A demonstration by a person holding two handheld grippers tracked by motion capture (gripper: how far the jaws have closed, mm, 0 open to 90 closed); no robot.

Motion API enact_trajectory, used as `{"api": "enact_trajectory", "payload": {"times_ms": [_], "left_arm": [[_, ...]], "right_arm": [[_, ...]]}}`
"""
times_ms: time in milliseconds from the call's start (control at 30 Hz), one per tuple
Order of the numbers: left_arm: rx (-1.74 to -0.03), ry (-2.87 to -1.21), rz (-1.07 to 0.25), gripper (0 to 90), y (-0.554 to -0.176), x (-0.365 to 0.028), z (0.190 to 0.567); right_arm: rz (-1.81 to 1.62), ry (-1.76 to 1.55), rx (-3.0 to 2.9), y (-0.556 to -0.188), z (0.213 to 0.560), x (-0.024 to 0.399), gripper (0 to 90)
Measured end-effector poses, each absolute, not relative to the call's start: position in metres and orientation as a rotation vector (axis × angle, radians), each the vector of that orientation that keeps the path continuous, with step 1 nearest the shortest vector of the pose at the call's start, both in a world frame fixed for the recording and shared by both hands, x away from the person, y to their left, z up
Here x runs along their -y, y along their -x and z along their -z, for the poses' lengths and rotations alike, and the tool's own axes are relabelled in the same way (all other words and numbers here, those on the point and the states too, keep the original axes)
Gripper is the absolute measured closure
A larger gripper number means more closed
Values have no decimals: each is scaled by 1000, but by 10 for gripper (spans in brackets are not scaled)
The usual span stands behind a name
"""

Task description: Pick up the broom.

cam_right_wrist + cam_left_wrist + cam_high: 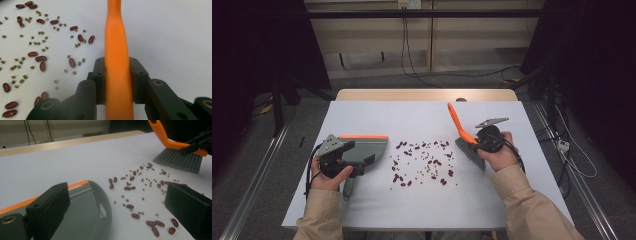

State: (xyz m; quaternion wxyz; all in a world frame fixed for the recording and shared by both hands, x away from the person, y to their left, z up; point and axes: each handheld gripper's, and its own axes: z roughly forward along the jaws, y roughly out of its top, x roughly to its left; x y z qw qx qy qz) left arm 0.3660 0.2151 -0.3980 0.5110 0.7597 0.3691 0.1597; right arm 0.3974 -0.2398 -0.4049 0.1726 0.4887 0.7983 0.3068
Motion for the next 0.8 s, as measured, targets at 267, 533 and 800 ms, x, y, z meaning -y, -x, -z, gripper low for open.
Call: {"api": "enact_trajectory", "payload": {"times_ms": [267, 533, 800], "left_arm": [[-888, -1826, -370, 57, -364, -218, 400], [-875, -1834, -342, 49, -359, -222, 407], [-872, -1822, -314, 48, -357, -223, 410]], "right_arm": [[-897, -1446, -2216, -400, 406, 237, 711], [-959, -1477, -2165, -397, 408, 243, 712], [-982, -1447, -2164, -405, 406, 240, 712]]}}
